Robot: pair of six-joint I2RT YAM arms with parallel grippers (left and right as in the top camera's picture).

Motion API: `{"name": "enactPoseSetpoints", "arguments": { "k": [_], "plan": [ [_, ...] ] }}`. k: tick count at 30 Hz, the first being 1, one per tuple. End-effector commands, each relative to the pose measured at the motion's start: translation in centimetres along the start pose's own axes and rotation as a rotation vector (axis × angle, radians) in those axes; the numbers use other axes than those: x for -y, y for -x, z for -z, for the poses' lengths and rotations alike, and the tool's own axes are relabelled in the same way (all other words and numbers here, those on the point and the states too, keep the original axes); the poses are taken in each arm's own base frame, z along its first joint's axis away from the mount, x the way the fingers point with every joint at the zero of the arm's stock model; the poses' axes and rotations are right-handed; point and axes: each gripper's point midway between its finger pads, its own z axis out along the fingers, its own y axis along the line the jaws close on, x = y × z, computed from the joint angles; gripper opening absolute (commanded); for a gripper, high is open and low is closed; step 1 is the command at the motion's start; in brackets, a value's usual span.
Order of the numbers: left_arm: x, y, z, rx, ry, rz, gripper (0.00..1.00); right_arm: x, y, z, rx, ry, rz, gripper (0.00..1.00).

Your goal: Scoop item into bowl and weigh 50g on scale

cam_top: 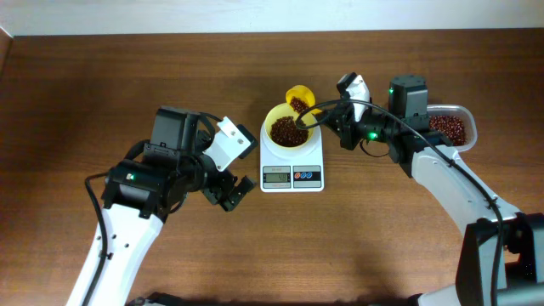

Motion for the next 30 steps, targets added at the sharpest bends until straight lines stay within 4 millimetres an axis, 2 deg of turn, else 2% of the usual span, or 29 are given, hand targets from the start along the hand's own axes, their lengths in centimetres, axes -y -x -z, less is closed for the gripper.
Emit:
{"name": "enactPoseSetpoints", "arguments": {
  "k": [1, 3, 4, 5, 8, 16, 19, 20, 21, 22, 30],
  "plan": [
    [-0.2, 0.7, 0.6, 0.023, 0.011, -0.019, 0.99, -2.1, 1.2, 0.1, 0.043, 0.109, 0.028, 0.04],
    [-0.2, 0.7, 0.6, 0.023, 0.011, -0.019, 0.99, -2.3, 1.2, 0.2, 0.040, 0.111, 0.025, 0.04],
    [-0.2, 0.7, 0.6, 0.023, 0.011, -0.019, 0.99, -0.9, -0.1, 0.0, -0.011, 0.034, -0.008, 0.04],
    [-0.2, 0.7, 0.6, 0.023, 0.011, -0.019, 0.99, -0.2, -0.6, 0.0, -0.031, -0.008, -0.021, 0.04],
    [-0.2, 0.7, 0.6, 0.023, 0.011, -0.019, 0.99, -0.5, 0.8, 0.2, 0.016, 0.003, 0.021, 0.04],
    [-0.2, 0.7, 0.6, 0.023, 0.011, -0.019, 0.99, -0.3, 0.9, 0.2, 0.015, -0.009, 0.022, 0.04],
    [-0.2, 0.7, 0.6, 0.023, 0.011, -0.019, 0.99, -1.7, 2.8, 0.5, 0.083, 0.060, 0.065, 0.04],
    [-0.2, 0.7, 0.6, 0.023, 0.011, -0.019, 0.99, -1.2, 2.2, 0.5, 0.060, 0.031, 0.044, 0.04],
    [-0.2, 0.7, 0.6, 0.023, 0.011, -0.019, 0.99, 0.5, 0.4, 0.4, -0.008, -0.068, -0.013, 0.04],
    [-0.2, 0.7, 0.6, 0.023, 0.011, -0.019, 0.99, 0.5, 0.3, 0.4, -0.016, -0.072, -0.021, 0.04],
    [-0.2, 0.7, 0.6, 0.023, 0.011, -0.019, 0.99, 0.4, 0.7, 0.4, 0.001, -0.061, -0.006, 0.04]
  ]
}}
